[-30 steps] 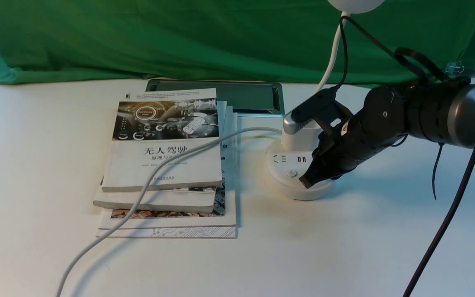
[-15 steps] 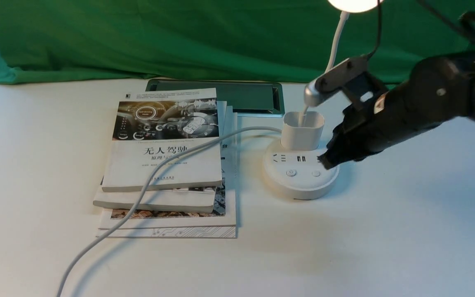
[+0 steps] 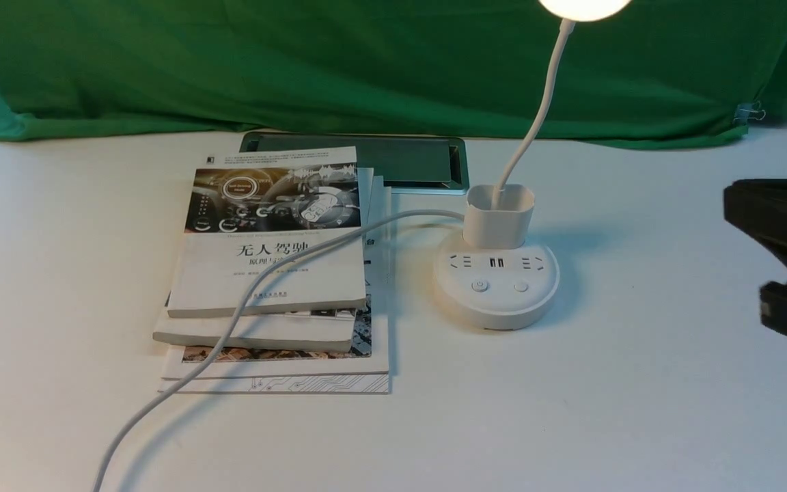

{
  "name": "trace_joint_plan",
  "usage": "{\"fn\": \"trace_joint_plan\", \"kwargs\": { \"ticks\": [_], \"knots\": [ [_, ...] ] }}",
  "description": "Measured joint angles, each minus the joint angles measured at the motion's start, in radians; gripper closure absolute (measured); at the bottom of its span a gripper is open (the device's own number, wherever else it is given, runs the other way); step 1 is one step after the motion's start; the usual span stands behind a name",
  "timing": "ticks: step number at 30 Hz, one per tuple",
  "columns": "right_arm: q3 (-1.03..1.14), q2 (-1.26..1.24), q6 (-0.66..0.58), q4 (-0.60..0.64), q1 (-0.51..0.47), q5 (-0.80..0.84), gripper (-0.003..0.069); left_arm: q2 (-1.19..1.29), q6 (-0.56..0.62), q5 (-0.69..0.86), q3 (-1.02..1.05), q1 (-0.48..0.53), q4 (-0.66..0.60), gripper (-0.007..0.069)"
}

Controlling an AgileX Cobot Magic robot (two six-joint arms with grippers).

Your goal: Turn on the desk lamp on the white desktop with your hand.

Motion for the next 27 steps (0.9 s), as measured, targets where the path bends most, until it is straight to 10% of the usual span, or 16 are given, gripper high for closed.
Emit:
{"fn": "trace_joint_plan", "kwargs": {
  "ticks": [15,27],
  "knots": [
    [0.484,-0.392,0.001,0.000,-0.005,-0.396,0.0545,0.000,0.000,0.000,0.000,0.000,0.000,0.0603],
    [0.707,-0.692,0.255,-0.133,-0.390,-0.307,0.0505,0.000,0.000,0.000,0.000,0.000,0.000,0.0603]
  ]
}}
